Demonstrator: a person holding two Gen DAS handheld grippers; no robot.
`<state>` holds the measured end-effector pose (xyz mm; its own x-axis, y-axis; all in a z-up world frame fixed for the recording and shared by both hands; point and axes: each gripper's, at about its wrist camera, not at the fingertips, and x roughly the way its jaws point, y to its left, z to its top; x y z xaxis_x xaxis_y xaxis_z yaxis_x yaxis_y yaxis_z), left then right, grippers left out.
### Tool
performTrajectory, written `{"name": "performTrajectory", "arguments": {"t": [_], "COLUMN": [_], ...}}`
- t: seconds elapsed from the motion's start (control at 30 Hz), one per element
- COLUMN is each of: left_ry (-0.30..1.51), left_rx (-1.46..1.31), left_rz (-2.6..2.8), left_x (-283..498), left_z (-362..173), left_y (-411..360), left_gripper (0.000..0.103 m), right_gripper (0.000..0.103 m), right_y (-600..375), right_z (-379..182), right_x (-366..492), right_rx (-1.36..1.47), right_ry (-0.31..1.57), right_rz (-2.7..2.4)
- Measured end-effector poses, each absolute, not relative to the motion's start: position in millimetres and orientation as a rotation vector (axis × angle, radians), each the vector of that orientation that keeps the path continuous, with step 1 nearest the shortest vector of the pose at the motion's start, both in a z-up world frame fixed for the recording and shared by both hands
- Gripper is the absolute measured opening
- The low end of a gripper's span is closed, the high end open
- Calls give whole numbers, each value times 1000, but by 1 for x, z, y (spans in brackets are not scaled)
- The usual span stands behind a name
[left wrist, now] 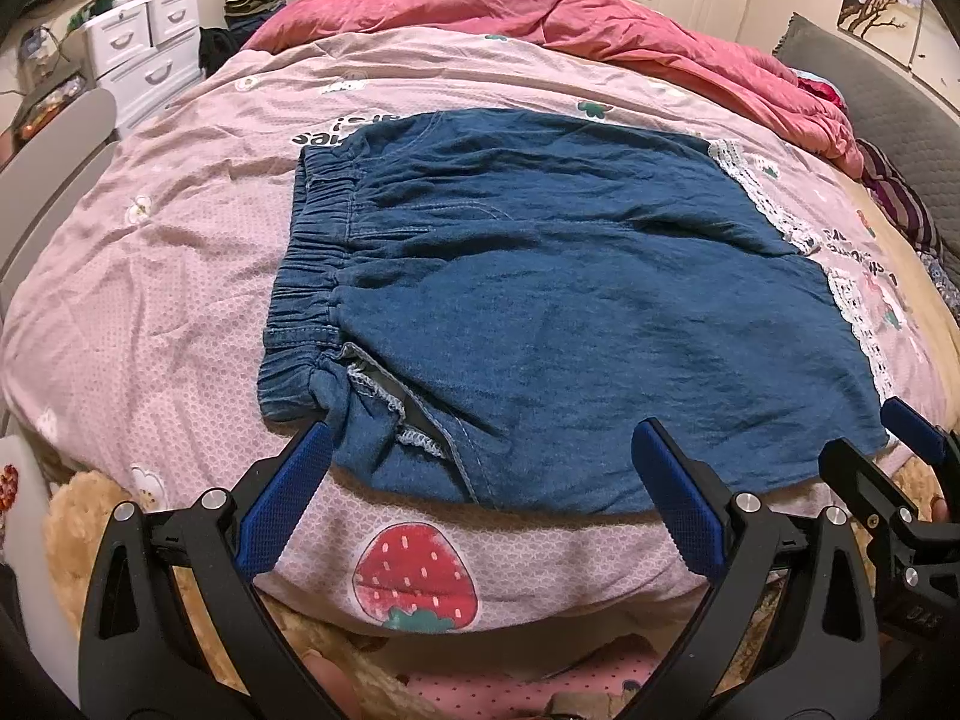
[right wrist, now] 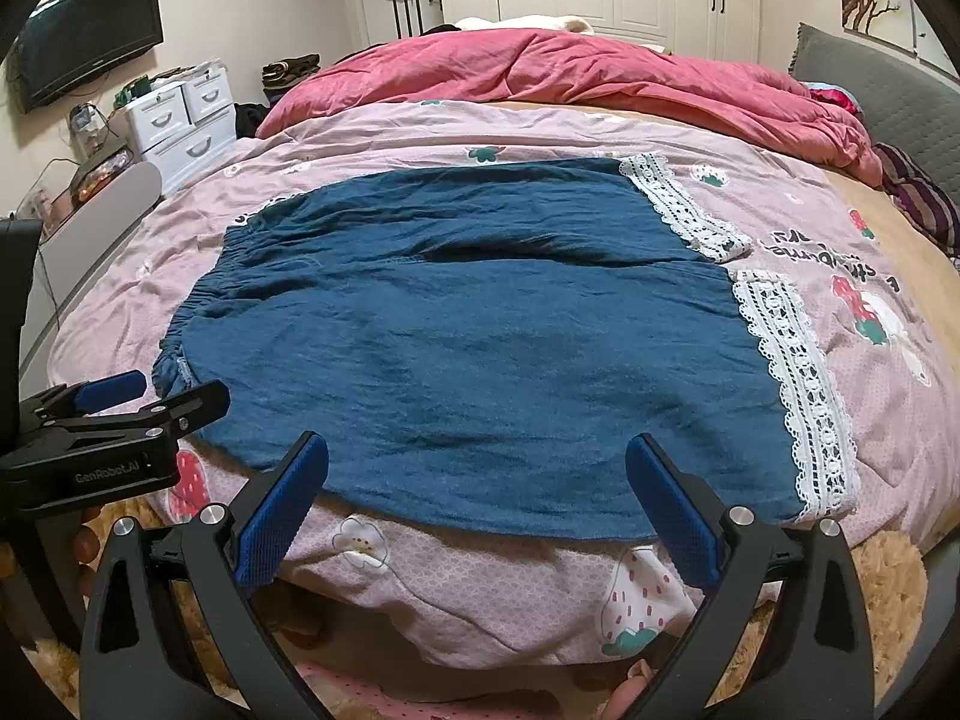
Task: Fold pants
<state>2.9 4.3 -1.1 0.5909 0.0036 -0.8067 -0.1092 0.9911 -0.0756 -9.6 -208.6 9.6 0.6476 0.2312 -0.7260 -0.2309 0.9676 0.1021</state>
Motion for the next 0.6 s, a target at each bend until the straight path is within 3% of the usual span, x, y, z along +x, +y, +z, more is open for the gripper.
{"name": "performTrajectory", "arguments": {"t": [0.6], "left_ry": [933], "left_rx": [-141], "left_rz": [83], "left_x": [20], "left_z": [2], "left_y": [21], "left_gripper": [94], "right_gripper": [99], "right_y": [-205], "right_z": [15], "right_x": [15], "right_rx": [-21], "right_ry": [812], "right_rz": [292]}}
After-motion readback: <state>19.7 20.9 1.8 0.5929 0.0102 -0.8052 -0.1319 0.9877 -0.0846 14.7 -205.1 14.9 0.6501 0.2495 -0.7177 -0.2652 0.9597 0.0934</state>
